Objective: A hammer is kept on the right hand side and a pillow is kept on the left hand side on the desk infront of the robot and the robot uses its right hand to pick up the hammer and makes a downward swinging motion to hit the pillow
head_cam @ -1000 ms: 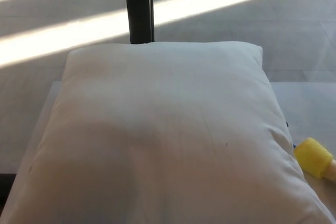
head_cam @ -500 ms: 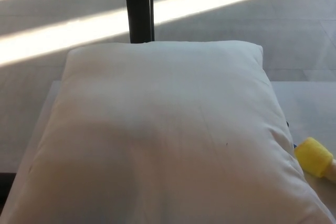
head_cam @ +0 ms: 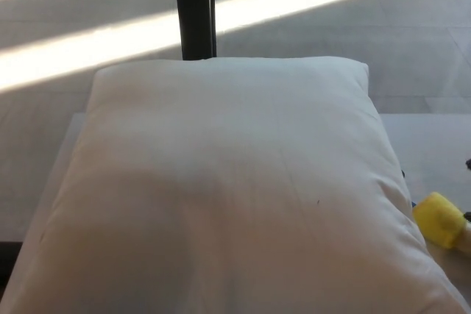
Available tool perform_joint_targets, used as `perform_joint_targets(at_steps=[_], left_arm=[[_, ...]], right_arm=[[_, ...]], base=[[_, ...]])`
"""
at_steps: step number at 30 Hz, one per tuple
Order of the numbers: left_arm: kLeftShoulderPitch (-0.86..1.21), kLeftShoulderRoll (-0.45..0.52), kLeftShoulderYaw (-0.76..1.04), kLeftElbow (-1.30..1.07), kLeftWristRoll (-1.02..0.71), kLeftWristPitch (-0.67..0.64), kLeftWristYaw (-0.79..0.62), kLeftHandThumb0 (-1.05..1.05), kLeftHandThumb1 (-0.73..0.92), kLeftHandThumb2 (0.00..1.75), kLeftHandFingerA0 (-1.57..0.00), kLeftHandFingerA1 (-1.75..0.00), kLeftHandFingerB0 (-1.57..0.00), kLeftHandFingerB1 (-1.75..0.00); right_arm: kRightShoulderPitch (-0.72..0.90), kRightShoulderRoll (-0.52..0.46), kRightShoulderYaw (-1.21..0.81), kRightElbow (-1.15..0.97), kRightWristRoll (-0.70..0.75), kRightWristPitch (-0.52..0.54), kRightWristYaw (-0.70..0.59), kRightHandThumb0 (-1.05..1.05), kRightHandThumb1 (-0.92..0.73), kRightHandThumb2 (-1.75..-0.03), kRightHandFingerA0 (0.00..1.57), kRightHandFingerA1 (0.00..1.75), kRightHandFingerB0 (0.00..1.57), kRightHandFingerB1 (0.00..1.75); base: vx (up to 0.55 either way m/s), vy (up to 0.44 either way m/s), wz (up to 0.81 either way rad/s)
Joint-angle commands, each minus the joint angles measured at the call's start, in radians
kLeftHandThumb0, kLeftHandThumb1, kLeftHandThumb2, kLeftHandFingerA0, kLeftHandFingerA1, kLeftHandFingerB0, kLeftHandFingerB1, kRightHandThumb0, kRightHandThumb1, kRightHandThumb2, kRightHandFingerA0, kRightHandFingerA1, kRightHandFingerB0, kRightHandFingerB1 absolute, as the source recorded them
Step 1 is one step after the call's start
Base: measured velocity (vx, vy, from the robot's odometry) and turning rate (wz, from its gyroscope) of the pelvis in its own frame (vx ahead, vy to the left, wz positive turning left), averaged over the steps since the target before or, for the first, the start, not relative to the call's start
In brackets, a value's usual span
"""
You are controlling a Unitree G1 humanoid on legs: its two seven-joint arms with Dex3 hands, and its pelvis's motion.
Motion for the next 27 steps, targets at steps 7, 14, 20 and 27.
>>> perform_joint_targets(at_steps=[7,14,20,27], left_arm=[[0.017,-0.005,-0.008,0.009,0.003,-0.034,0.016,-0.65,0.75,0.62,-0.62,-0.53,-0.53,-0.42],[0.013,-0.008,-0.007,0.014,-0.001,-0.026,0.011,-0.65,0.75,0.63,-0.62,-0.53,-0.51,-0.42],[0.017,-0.008,-0.005,0.008,-0.006,-0.021,0.0,-0.65,0.75,0.63,-0.6,-0.52,-0.49,-0.42],[0.005,-0.011,-0.011,0.02,-0.001,-0.022,0.011,-0.66,0.74,0.63,-0.6,-0.51,-0.49,-0.42]], right_arm=[[-0.032,0.078,0.184,0.197,-0.268,-0.061,-0.024,-0.81,-0.73,-0.63,0.13,0.42,0.2,0.27],[-0.024,0.102,0.226,0.229,-0.323,-0.052,-0.025,-0.39,-0.36,-0.99,0.04,0.54,0.0,0.48],[-0.035,0.146,0.251,0.303,-0.394,0.016,-0.1,-0.36,-0.45,-1.01,0.05,0.54,0.0,0.48],[-0.04,0.225,0.189,0.438,-0.401,0.001,-0.256,-0.46,-0.66,-0.6,0.86,1.12,0.29,0.34]], base=[[0.0,0.0,0.0],[0.0,0.0,0.0],[0.0,0.0,0.0],[0.0,0.0,0.0]])
